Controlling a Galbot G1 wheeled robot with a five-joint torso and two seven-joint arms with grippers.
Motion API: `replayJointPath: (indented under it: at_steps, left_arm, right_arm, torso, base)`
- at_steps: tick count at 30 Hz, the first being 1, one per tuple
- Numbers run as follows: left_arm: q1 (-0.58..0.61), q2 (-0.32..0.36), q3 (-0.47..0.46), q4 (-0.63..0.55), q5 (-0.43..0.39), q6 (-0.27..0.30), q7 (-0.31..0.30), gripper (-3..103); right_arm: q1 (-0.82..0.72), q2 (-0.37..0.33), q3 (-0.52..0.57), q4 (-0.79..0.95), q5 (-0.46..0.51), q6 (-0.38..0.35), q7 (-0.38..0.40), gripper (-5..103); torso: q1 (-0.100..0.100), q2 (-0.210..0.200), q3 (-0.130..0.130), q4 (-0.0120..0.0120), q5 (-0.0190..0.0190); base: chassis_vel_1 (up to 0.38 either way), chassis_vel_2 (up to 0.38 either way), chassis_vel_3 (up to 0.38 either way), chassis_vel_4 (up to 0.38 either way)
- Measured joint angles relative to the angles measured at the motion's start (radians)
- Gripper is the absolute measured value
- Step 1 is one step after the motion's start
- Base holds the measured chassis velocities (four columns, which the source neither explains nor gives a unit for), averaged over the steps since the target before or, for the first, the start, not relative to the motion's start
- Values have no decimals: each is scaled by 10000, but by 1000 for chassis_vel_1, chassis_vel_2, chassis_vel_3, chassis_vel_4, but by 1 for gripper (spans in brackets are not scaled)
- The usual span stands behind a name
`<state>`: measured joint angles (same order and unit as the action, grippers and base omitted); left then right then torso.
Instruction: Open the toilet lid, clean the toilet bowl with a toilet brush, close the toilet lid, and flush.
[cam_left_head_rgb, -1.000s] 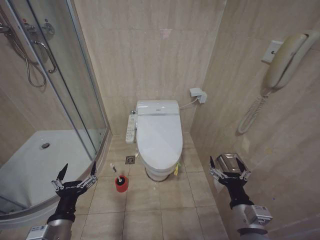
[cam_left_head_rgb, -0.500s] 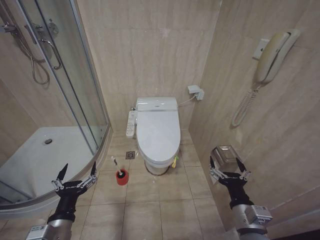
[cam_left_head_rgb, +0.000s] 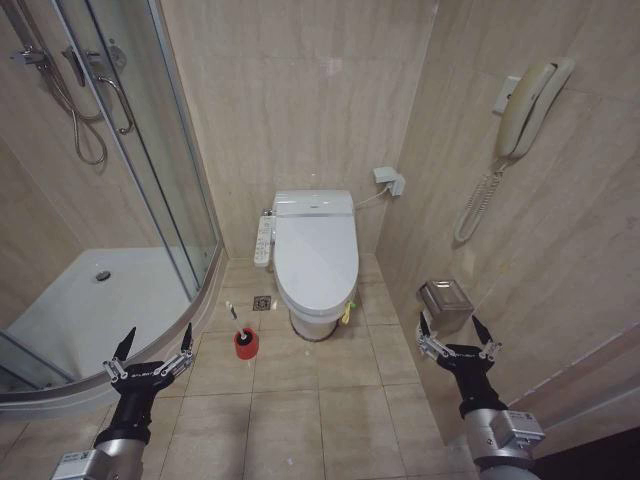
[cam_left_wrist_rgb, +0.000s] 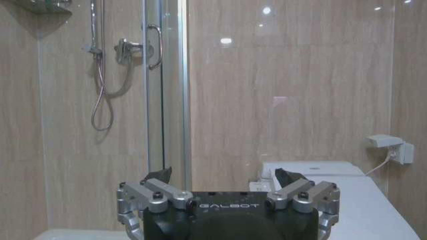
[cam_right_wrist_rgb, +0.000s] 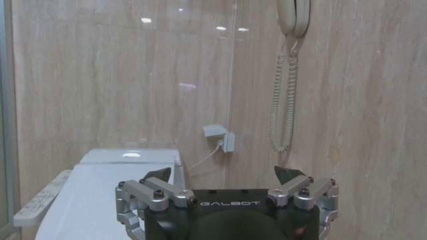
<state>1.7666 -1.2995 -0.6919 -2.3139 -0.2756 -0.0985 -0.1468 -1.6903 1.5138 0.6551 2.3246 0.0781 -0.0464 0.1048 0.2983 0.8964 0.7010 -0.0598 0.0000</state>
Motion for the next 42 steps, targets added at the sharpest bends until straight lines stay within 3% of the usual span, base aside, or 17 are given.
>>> replayJointPath:
  at_steps: [42]
  left_arm:
    - [0,0,0,0,0,0,0,100]
  right_arm:
    - [0,0,0,0,0,0,0,100]
  torso:
    - [2,0,0,0,0]
  base:
    - [0,0,0,0]
